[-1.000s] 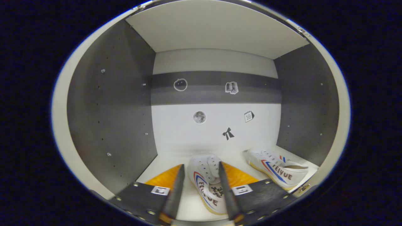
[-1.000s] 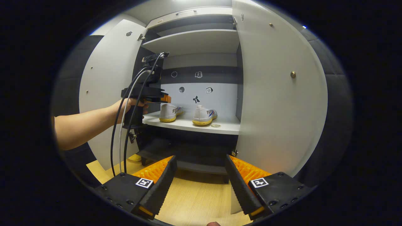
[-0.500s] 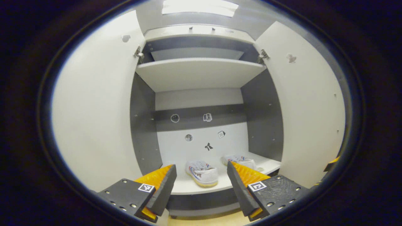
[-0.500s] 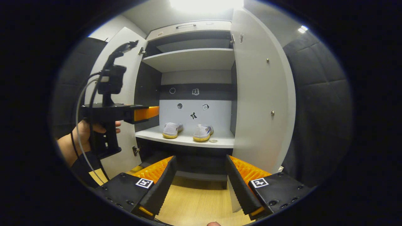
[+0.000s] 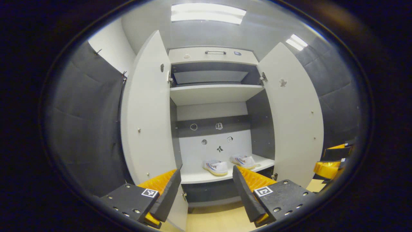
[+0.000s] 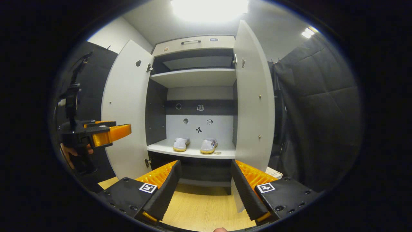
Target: Grab one shoe with the right hand and put it into the shoe cabinet, grab the other shoe with the left hand and put it into the shoe cabinet; then close the right door with the right hand and the left door with the left hand.
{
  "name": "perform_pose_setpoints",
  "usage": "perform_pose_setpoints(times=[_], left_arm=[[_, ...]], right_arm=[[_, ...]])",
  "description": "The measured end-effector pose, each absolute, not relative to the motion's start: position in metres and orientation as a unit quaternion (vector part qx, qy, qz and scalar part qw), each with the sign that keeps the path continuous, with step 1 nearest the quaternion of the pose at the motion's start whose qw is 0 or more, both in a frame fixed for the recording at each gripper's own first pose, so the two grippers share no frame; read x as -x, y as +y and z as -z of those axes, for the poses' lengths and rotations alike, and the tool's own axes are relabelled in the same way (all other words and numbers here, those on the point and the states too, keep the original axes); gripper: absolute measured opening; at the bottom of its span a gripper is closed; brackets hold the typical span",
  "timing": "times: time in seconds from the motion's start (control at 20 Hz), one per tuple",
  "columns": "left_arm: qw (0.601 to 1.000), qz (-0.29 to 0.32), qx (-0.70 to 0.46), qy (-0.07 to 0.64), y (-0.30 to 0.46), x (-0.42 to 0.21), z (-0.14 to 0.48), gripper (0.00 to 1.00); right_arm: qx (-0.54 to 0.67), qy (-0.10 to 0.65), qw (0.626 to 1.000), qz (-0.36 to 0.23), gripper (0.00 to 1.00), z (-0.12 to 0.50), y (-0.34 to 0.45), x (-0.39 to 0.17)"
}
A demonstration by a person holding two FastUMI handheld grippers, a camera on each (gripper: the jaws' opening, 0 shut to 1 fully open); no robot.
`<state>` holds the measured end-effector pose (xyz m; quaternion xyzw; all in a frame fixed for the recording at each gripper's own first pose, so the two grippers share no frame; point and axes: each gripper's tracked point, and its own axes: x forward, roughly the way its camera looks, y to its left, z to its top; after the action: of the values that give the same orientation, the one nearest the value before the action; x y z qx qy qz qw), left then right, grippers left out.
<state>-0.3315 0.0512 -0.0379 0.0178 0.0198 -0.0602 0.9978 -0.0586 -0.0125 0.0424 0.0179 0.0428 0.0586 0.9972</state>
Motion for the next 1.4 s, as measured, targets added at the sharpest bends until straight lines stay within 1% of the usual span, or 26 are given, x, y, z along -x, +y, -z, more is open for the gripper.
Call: perform_pose_setpoints(times=[0.05, 0.15, 0.2, 0.25, 0.3, 0.35, 0.5, 0.6, 0.65, 0.7, 0.75, 0.8, 0.85, 0.9, 0.95, 1.0, 1.05, 1.15, 1.25, 1.3, 1.35, 1.4], left_arm=[[0.998, 0.057, -0.018, 0.023, 0.057, 0.341, 0.038, 0.92], [0.998, 0.051, -0.009, 0.025, 0.066, 0.354, 0.036, 0.93], [0.999, 0.047, -0.005, 0.025, 0.072, 0.359, 0.036, 0.92], [0.999, 0.043, -0.003, 0.026, 0.076, 0.364, 0.035, 0.92], [0.999, 0.041, -0.004, 0.027, 0.081, 0.367, 0.033, 0.93], [0.999, 0.039, -0.006, 0.026, 0.083, 0.37, 0.031, 0.93], [0.999, 0.036, -0.007, 0.021, 0.09, 0.376, 0.025, 0.93], [0.999, 0.034, -0.008, 0.02, 0.093, 0.378, 0.024, 0.92], [0.999, 0.033, -0.006, 0.019, 0.096, 0.378, 0.024, 0.93], [0.999, 0.033, -0.003, 0.019, 0.098, 0.378, 0.023, 0.92], [0.999, 0.032, 0.001, 0.02, 0.101, 0.377, 0.024, 0.92], [0.999, 0.031, 0.002, 0.02, 0.105, 0.377, 0.025, 0.92], [0.999, 0.025, 0.001, 0.019, 0.11, 0.376, 0.024, 0.93], [1.0, 0.02, -0.002, 0.019, 0.115, 0.376, 0.024, 0.93], [1.0, 0.014, -0.004, 0.019, 0.121, 0.375, 0.023, 0.93], [1.0, 0.008, -0.005, 0.018, 0.128, 0.376, 0.022, 0.93], [1.0, 0.001, -0.006, 0.018, 0.134, 0.375, 0.021, 0.93], [1.0, -0.014, -0.008, 0.019, 0.146, 0.38, 0.022, 0.93], [0.999, -0.028, -0.01, 0.021, 0.159, 0.381, 0.021, 0.93], [0.999, -0.036, -0.011, 0.022, 0.167, 0.383, 0.022, 0.93], [0.999, -0.044, -0.013, 0.023, 0.174, 0.384, 0.022, 0.93], [0.998, -0.053, -0.015, 0.023, 0.181, 0.386, 0.022, 0.92]], right_arm=[[-0.022, 0.039, 0.998, -0.052, 0.96, -0.047, -0.02, 0.061], [-0.029, 0.033, 0.999, -0.032, 0.96, -0.057, -0.041, 0.064], [-0.03, 0.031, 0.999, -0.021, 0.94, -0.061, -0.053, 0.066], [-0.031, 0.03, 0.999, -0.008, 0.96, -0.065, -0.065, 0.067], [-0.03, 0.028, 0.999, 0.002, 0.96, -0.069, -0.077, 0.068], [-0.027, 0.025, 0.999, 0.014, 0.94, -0.074, -0.088, 0.067], [-0.027, 0.02, 0.999, 0.042, 0.96, -0.085, -0.119, 0.063], [-0.029, 0.019, 0.997, 0.062, 0.96, -0.09, -0.139, 0.056], [-0.027, 0.02, 0.997, 0.075, 0.94, -0.092, -0.151, 0.051], [-0.024, 0.02, 0.995, 0.092, 0.96, -0.094, -0.163, 0.046], [-0.018, 0.021, 0.993, 0.113, 0.94, -0.096, -0.175, 0.043], [-0.011, 0.024, 0.991, 0.133, 0.96, -0.098, -0.188, 0.037], [-0.004, 0.027, 0.988, 0.15, 0.96, -0.099, -0.196, 0.032], [0.001, 0.03, 0.986, 0.166, 0.94, -0.1, -0.205, 0.026], [0.005, 0.03, 0.983, 0.18, 0.94, -0.101, -0.212, 0.019], [0.007, 0.032, 0.981, 0.193, 0.96, -0.101, -0.218, 0.012], [0.009, 0.033, 0.978, 0.204, 0.94, -0.101, -0.222, 0.004], [0.017, 0.038, 0.975, 0.22, 0.94, -0.1, -0.224, -0.007], [0.019, 0.041, 0.976, 0.213, 0.94, -0.1, -0.213, -0.016], [0.026, 0.041, 0.974, 0.22, 0.96, -0.101, -0.213, -0.018], [0.04, 0.039, 0.974, 0.221, 0.9, -0.103, -0.211, -0.019], [0.052, 0.038, 0.973, 0.222, 0.94, -0.104, -0.208, -0.019]])
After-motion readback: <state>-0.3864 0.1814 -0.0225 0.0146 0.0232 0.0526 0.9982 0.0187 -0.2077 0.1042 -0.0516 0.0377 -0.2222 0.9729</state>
